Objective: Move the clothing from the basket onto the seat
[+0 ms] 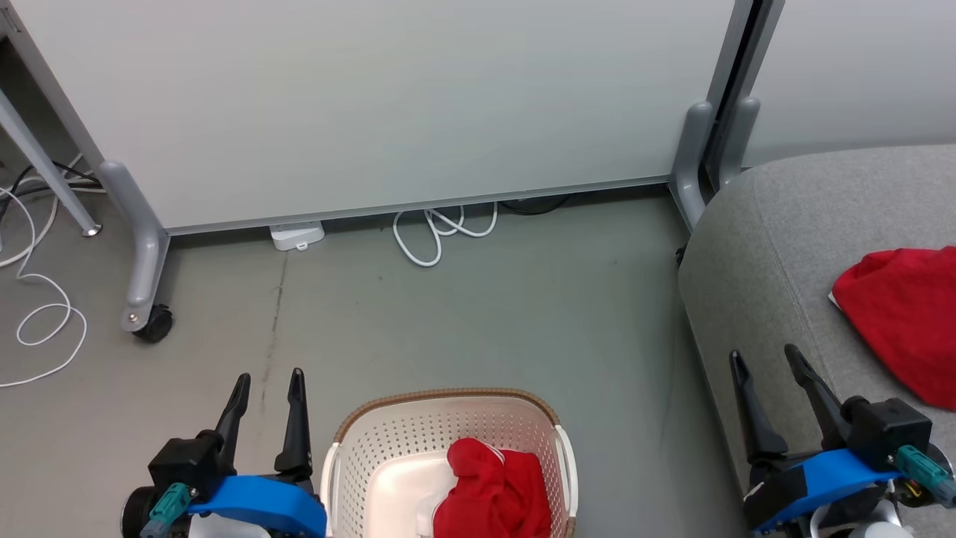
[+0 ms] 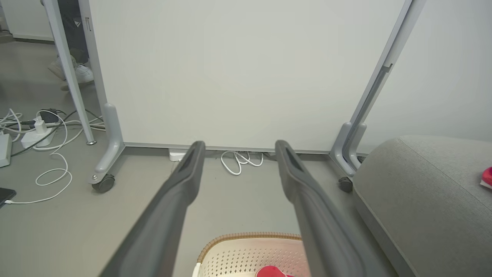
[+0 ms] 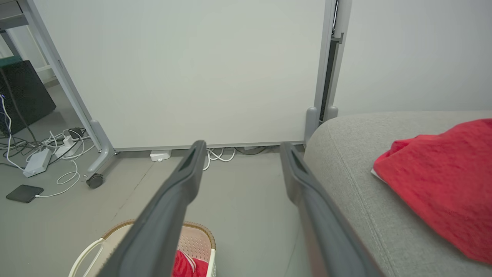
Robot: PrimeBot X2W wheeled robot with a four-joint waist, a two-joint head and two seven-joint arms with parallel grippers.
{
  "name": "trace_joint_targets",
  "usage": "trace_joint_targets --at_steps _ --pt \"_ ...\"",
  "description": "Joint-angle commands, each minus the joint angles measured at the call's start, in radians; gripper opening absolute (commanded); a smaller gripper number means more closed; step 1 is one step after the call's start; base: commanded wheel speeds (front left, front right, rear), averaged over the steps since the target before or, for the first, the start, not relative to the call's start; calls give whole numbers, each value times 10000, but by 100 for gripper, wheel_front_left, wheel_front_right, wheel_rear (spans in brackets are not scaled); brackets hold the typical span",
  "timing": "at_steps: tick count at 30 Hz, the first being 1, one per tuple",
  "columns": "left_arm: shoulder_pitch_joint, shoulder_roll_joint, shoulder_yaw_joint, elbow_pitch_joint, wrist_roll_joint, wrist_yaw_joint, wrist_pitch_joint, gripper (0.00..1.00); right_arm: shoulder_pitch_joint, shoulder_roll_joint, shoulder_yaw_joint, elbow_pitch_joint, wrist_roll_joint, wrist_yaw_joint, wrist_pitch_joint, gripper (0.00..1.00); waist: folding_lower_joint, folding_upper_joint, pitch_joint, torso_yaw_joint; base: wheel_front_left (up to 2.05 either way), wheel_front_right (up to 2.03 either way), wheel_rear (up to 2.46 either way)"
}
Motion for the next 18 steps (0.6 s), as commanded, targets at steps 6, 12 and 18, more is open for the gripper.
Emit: trace_joint_targets --at_steps 6,12,18 --pt "-295 -38 -44 87 80 -76 -49 100 -433 -123 293 -95 93 1 -61 100 0 -1 590 -418 0 0 0" --pt "-697 -91 -281 199 36 -76 -48 100 -925 -178 526 -183 251 1 -150 100 0 -1 1459 -938 0 0 0" --pt "-1324 -50 -683 659 103 -76 -48 100 -1586 -200 841 -264 301 1 -274 100 0 -1 2580 -1483 0 0 0"
